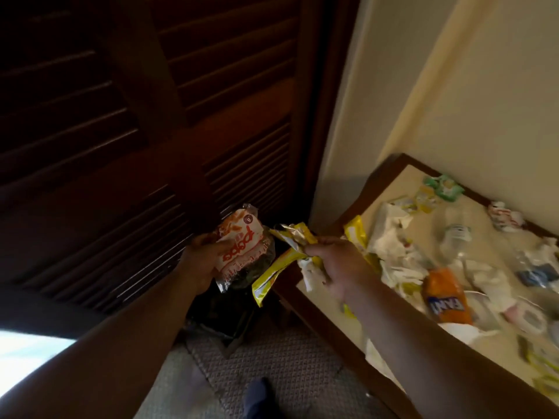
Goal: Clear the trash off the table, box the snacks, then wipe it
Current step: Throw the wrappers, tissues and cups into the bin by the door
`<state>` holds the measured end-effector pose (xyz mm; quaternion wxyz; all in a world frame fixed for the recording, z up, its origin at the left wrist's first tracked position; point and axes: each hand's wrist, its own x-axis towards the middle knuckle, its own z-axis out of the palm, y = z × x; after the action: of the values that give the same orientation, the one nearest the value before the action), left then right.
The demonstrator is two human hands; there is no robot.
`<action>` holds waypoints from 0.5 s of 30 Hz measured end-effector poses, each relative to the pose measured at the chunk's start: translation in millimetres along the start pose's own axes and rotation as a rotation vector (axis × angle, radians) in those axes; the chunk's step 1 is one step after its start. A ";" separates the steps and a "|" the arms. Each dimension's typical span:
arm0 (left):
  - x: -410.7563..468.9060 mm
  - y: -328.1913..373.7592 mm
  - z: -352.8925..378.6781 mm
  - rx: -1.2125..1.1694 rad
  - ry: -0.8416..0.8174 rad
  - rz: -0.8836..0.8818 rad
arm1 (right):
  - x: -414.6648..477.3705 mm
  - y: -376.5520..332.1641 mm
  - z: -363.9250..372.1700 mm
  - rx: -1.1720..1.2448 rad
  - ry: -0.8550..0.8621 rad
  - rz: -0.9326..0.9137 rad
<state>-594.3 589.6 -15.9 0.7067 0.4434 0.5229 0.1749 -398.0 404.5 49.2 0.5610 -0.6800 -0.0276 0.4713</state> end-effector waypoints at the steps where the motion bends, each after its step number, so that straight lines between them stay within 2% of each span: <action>1: 9.6 -8.4 -17.4 -0.011 0.045 -0.016 | 11.0 11.4 19.9 -0.018 -0.010 0.016; 5: 55.9 -56.7 -82.9 0.056 0.200 -0.062 | 57.2 64.2 97.0 -0.163 0.013 0.084; 8: 81.2 -90.7 -106.4 0.228 0.313 -0.114 | 88.7 103.9 136.8 -0.244 0.033 0.135; 12: 141.2 -165.4 -140.3 0.428 0.367 -0.156 | 131.1 147.7 169.4 -0.332 0.096 0.231; 15: 140.5 -167.9 -130.3 0.477 0.296 -0.156 | 153.5 169.2 182.2 -0.359 0.036 0.307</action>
<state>-692.1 655.6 -241.7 0.5100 0.5250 0.6792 0.0549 -518.5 563.3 -164.5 0.3533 -0.7733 0.0029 0.5264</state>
